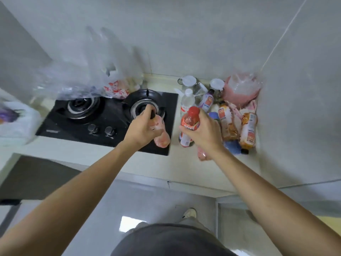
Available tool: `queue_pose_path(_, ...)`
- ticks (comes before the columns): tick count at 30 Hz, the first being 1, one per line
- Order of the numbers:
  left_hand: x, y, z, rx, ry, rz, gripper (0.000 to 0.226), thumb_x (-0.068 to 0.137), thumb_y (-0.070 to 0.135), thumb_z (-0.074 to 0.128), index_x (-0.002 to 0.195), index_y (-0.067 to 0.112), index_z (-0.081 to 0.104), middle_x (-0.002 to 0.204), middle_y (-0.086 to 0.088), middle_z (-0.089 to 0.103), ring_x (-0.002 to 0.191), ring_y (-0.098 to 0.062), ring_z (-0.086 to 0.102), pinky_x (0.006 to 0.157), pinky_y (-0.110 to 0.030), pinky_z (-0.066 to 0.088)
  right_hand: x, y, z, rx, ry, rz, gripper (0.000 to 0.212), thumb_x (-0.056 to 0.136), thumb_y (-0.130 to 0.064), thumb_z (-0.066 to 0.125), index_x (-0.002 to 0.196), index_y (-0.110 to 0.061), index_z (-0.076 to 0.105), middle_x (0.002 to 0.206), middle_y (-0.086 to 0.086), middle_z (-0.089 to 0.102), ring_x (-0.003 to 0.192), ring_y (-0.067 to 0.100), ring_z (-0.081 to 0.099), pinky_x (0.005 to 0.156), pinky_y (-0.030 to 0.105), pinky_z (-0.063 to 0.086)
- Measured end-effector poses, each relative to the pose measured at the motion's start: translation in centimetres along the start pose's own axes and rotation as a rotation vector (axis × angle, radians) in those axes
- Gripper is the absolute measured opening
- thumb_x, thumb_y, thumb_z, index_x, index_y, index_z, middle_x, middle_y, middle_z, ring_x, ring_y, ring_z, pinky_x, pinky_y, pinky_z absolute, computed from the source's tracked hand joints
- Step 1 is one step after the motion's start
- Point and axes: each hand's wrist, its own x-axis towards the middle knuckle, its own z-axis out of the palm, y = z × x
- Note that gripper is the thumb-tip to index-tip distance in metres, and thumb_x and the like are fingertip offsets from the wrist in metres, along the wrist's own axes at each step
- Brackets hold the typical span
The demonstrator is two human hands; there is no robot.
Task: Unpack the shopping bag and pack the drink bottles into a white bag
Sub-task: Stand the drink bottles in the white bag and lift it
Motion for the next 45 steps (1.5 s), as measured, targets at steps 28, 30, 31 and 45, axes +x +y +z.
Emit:
queue_pose_path(28,-31.5,-40.7,-40.2,0.125,0.534,-0.440,0.050,0.073,0.029,0.078,0.104,0.021,0.040,0.083,0.000,0.057,0.071,-0.031,0.050,0.059,-0.044,0.045,-7.4,-52.5,41.4,0.148,-0.502,-0.481,0.070,0.071,-0.061,0.085,0.120,-0.031,0.046,0.115,-0.004,0.067,0.108,0.025,0.066,0.086,0.043,0.056)
queue_pose_path(30,-30.1,-44.0,-41.6,0.123,0.522,-0.449,0.052,0.072,0.030,0.079,0.103,0.021,0.039,0.083,0.000,0.058,0.071,-0.032,0.052,0.060,-0.045,0.046,-5.6,-53.8,44.7,0.144,-0.495,-0.468,0.073,0.071,-0.062,0.085,0.124,-0.030,0.046,0.120,-0.002,0.067,0.111,0.028,0.066,0.088,0.043,0.056)
queue_pose_path(31,-29.2,-45.7,-42.3,0.120,0.509,-0.451,0.053,0.071,0.030,0.080,0.103,0.022,0.038,0.084,0.000,0.059,0.072,-0.032,0.052,0.060,-0.045,0.046,-4.6,-54.5,46.2,0.147,-0.494,-0.455,0.074,0.072,-0.061,0.085,0.125,-0.029,0.046,0.121,-0.002,0.067,0.112,0.028,0.066,0.088,0.042,0.055)
queue_pose_path(45,-11.3,-60.9,-49.5,0.061,0.295,-0.383,0.060,0.073,0.024,0.078,0.118,0.020,0.039,0.080,0.008,0.048,0.069,-0.019,0.047,0.053,-0.032,0.033,10.7,-59.4,59.8,0.210,-0.422,-0.125,0.067,0.066,-0.044,0.095,0.112,-0.031,0.048,0.104,-0.007,0.066,0.095,0.020,0.066,0.084,0.044,0.057)
